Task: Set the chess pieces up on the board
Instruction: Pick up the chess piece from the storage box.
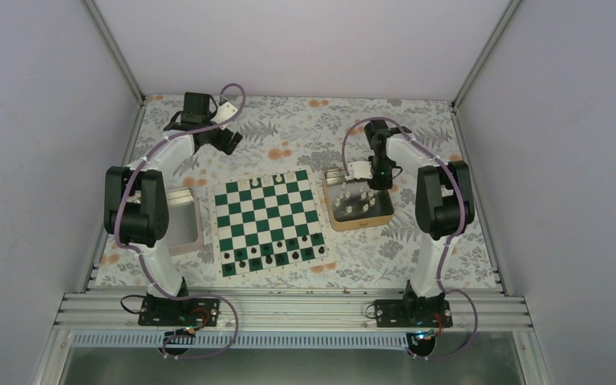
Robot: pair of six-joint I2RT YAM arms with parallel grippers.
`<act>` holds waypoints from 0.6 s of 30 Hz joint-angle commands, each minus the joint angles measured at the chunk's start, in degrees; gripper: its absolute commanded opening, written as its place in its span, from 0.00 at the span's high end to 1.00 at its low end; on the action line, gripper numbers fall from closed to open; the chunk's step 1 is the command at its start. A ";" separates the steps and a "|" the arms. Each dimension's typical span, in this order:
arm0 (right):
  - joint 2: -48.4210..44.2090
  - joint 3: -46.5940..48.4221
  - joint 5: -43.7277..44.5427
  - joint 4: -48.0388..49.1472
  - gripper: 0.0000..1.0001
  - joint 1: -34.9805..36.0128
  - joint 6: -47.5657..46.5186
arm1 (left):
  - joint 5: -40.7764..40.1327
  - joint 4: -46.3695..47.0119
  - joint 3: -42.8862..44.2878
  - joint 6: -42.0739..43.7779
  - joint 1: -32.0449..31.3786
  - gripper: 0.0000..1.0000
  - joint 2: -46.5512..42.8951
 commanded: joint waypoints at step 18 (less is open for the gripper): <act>3.08 24.00 -3.33 -10.99 0.90 5.35 0.74 | 0.15 0.69 0.23 -0.12 -0.12 0.00 -1.51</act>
